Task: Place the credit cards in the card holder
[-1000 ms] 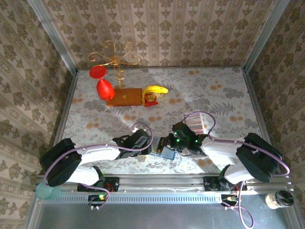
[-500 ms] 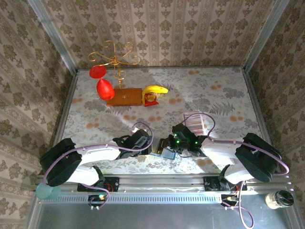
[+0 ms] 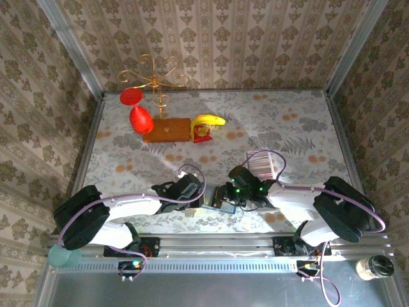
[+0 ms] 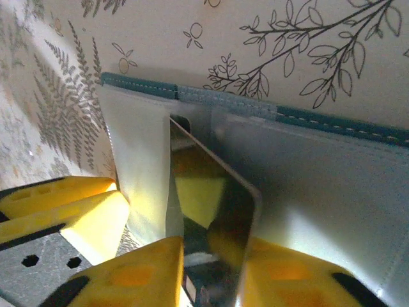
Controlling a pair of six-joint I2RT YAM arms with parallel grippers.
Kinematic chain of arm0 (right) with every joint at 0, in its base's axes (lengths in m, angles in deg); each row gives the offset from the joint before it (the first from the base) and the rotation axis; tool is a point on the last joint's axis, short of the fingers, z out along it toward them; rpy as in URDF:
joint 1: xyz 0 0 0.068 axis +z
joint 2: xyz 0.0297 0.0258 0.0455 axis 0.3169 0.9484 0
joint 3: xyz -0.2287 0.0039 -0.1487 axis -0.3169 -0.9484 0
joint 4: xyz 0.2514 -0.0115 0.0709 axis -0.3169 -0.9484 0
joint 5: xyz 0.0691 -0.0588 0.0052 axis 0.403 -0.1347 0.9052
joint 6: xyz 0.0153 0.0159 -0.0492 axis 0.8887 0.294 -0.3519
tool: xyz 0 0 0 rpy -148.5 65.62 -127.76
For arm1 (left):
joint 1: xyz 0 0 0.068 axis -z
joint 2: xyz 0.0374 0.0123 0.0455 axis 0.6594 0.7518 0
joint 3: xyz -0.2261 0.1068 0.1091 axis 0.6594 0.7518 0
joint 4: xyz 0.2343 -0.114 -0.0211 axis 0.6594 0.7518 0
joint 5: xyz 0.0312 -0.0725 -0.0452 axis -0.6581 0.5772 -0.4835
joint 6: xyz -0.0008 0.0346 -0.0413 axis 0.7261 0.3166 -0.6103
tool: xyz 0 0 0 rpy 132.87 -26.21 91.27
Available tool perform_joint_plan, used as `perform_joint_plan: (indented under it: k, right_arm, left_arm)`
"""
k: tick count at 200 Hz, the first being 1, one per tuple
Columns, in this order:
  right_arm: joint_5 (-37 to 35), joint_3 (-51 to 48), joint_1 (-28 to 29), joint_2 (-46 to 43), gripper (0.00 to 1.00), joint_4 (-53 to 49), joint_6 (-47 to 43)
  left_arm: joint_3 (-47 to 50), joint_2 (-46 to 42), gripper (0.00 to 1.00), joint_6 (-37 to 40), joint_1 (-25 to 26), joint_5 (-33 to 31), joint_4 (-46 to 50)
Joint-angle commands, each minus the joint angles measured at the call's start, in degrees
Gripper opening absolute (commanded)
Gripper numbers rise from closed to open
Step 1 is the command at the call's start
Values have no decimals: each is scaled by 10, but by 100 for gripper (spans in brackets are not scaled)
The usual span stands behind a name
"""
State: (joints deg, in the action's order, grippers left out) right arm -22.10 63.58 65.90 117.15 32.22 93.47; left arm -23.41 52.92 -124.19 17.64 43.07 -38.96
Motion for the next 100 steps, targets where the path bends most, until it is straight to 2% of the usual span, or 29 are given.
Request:
perform_joint_plan:
  k: [1, 100]
  right_arm:
    - [-21, 20, 2, -7, 32, -56, -28]
    - [-7, 74, 4, 43, 25, -71, -52]
  left_arm:
    - [-4, 8, 25, -3, 7, 10, 18]
    - [-4, 7, 23, -6, 9, 8, 18]
